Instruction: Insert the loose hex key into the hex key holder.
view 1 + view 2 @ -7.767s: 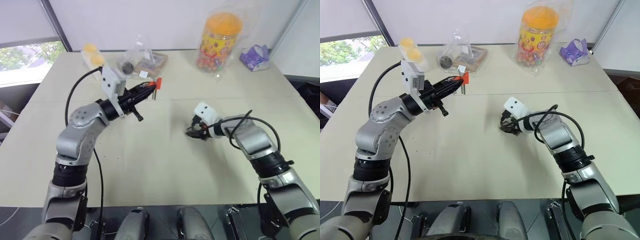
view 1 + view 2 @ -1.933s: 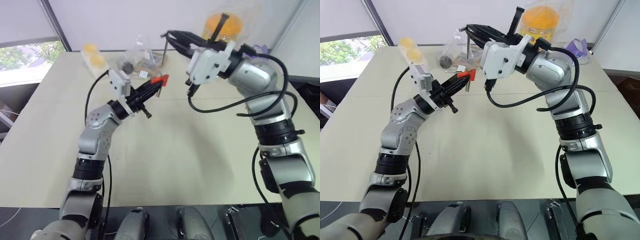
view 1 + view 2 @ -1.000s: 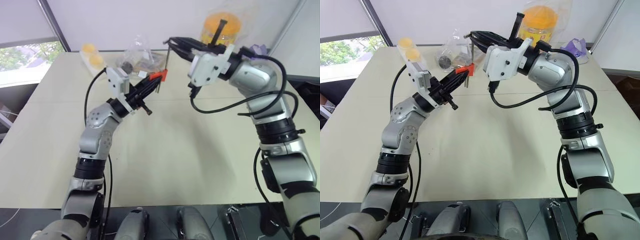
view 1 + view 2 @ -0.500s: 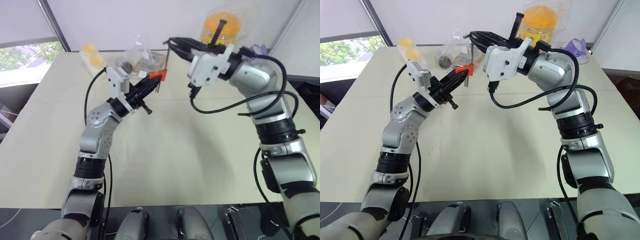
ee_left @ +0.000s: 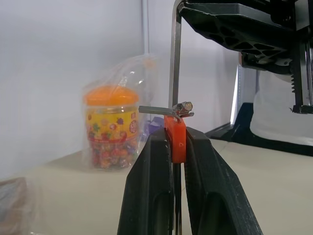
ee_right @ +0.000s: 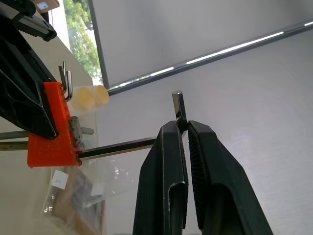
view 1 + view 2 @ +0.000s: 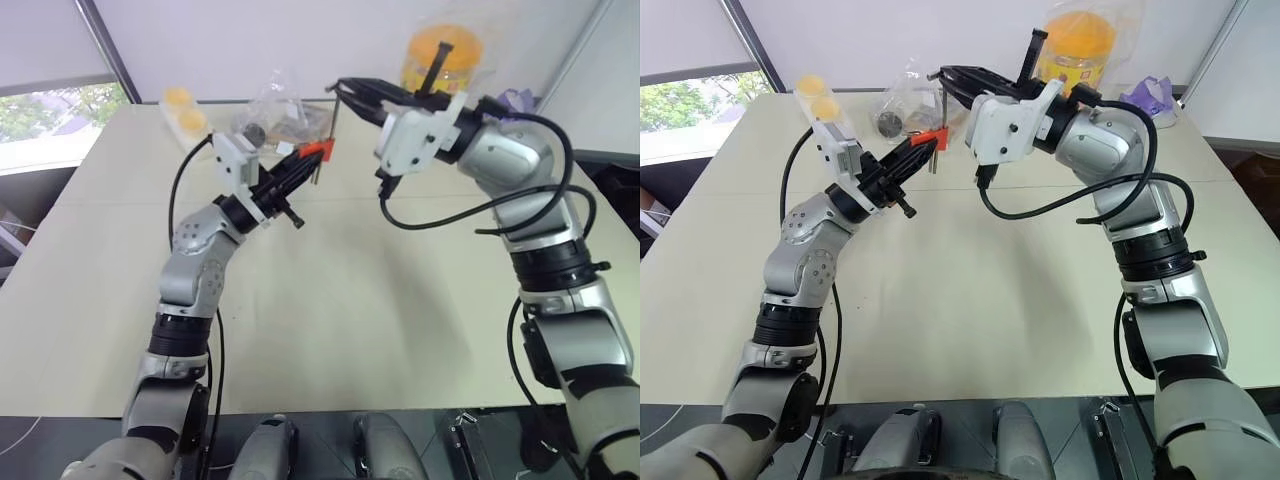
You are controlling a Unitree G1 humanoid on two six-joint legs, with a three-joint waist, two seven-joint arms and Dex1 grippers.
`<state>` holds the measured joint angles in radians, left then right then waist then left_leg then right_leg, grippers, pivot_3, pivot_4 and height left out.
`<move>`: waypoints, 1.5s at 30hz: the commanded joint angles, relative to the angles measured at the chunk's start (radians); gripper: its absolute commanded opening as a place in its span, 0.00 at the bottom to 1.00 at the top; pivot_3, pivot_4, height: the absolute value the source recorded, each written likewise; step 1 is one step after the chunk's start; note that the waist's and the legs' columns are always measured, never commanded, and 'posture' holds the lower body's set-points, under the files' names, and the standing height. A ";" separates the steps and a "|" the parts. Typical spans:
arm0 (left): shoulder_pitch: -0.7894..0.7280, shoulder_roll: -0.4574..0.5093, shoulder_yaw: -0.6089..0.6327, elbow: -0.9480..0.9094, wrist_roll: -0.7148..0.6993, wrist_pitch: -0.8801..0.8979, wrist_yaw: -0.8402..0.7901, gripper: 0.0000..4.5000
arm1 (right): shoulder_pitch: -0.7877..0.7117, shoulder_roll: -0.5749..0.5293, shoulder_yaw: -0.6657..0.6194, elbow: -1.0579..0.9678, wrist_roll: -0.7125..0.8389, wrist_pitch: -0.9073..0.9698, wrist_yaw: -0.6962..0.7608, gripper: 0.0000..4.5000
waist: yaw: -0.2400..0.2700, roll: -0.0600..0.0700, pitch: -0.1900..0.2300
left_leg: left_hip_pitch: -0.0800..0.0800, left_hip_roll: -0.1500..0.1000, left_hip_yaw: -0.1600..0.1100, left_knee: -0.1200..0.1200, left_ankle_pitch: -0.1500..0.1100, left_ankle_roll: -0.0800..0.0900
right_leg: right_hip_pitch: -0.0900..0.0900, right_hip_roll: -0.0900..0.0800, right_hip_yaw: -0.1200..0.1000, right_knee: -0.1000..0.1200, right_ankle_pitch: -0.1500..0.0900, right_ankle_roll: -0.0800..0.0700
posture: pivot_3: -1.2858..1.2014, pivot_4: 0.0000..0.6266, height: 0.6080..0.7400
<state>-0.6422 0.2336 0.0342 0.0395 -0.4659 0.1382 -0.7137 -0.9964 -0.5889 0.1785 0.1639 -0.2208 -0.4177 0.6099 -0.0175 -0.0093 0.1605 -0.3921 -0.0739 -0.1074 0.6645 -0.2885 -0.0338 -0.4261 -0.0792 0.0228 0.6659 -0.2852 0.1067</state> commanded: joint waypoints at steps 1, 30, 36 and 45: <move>-0.026 0.000 0.019 -0.023 -0.004 -0.022 0.005 0.00 | -0.009 -0.004 -0.026 -0.040 0.014 -0.001 -0.001 0.01 | 0.000 0.000 0.000 | 0.000 0.000 0.000 0.000 0.000 0.000 | 0.000 0.000 0.000 0.000 0.000 0.000 | 0.52 0.24 1.00; -0.040 -0.043 0.007 0.005 -0.090 0.141 -0.001 0.00 | 0.490 -0.190 -0.261 -0.372 0.139 0.366 0.064 0.44 | 0.004 0.000 0.000 | 0.000 0.000 0.000 0.000 0.000 0.000 | 0.001 0.000 0.000 0.000 0.000 0.000 | 0.52 0.24 1.00; -0.086 -0.105 0.000 0.103 -0.207 0.384 -0.009 0.00 | 0.514 -0.200 -0.280 -0.401 0.133 0.418 0.059 0.44 | 0.006 0.000 0.000 | 0.000 0.000 0.000 0.001 0.000 0.000 | 0.001 0.001 0.000 0.000 0.000 0.000 | 0.52 0.24 1.00; -0.145 -0.287 0.005 0.322 -0.218 0.653 0.156 0.00 | 0.594 -0.220 -0.309 -0.466 0.111 0.460 0.039 0.44 | 0.007 -0.001 0.000 | 0.000 -0.001 0.000 0.001 0.000 0.000 | 0.002 0.001 0.000 -0.001 0.000 0.000 | 0.52 0.24 1.00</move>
<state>-0.7552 -0.0444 0.0135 0.3560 -0.6635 0.7589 -0.5958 -0.4009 -0.7950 -0.0916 -0.2590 -0.1065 0.0385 0.6657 -0.0101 -0.0099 0.1608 -0.3921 -0.0745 -0.1074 0.6654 -0.2885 -0.0335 -0.4245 -0.0780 0.0227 0.6654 -0.2852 0.1068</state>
